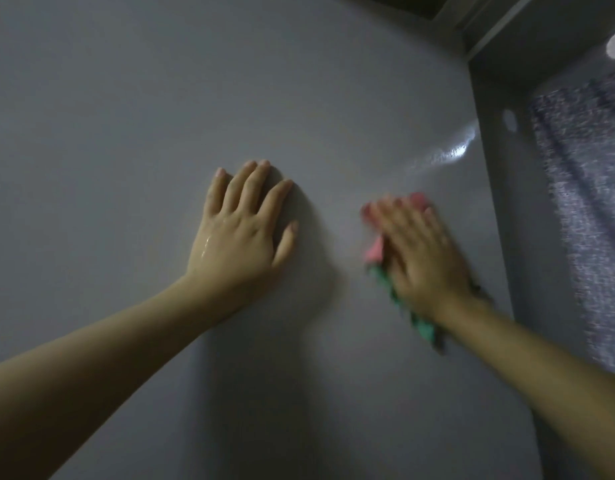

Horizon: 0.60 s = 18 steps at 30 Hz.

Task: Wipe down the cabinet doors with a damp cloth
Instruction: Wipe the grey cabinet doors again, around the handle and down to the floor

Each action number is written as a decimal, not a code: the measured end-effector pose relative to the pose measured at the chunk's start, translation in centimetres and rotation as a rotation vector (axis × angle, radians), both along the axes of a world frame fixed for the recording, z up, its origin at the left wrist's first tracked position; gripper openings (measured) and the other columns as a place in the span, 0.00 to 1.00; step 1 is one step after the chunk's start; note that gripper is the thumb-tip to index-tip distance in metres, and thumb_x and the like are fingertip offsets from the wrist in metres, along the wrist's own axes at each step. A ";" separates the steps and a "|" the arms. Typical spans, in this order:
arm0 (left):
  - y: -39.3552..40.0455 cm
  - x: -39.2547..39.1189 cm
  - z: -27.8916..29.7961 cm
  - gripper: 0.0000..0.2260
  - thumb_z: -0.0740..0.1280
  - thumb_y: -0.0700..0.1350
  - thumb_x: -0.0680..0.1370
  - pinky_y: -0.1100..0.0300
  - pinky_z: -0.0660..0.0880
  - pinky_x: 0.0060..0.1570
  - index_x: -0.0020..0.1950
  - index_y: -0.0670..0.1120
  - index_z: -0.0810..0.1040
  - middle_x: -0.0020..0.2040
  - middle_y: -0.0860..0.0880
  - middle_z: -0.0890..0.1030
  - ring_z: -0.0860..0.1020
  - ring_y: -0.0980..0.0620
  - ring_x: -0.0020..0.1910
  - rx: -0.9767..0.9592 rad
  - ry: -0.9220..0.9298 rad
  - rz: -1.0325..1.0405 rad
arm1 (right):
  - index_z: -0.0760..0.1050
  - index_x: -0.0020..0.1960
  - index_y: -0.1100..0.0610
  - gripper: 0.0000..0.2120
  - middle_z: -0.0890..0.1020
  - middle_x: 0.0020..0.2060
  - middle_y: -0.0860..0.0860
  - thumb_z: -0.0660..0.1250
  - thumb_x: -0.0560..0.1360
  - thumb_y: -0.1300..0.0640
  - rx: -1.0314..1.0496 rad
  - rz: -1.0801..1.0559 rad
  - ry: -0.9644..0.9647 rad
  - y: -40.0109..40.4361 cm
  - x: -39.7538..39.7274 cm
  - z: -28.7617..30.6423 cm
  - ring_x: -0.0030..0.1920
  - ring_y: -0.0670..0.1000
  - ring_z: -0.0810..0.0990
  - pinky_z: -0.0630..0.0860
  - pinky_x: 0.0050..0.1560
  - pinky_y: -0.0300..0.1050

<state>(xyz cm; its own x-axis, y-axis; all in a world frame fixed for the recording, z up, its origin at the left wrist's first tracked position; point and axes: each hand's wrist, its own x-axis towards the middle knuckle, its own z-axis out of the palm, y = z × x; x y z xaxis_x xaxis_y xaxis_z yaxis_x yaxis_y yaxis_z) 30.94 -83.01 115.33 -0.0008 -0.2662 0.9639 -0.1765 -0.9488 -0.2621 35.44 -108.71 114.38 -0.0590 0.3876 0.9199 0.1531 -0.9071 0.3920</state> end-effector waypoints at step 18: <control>6.0 -2.9 -1.5 0.29 0.51 0.56 0.75 0.42 0.48 0.73 0.71 0.43 0.69 0.69 0.37 0.68 0.64 0.38 0.70 -0.087 0.007 -0.067 | 0.62 0.75 0.57 0.32 0.65 0.73 0.55 0.44 0.76 0.46 0.430 0.146 0.001 14.3 -1.4 2.8 0.74 0.58 0.61 0.51 0.75 0.57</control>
<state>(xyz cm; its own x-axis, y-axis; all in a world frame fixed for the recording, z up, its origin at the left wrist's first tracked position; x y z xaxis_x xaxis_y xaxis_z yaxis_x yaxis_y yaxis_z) 28.04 -77.01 113.78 -0.0087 -0.1807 0.9835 -0.2423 -0.9538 -0.1774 33.99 -94.45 117.18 -0.0842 -0.0419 0.9956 0.2919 -0.9563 -0.0155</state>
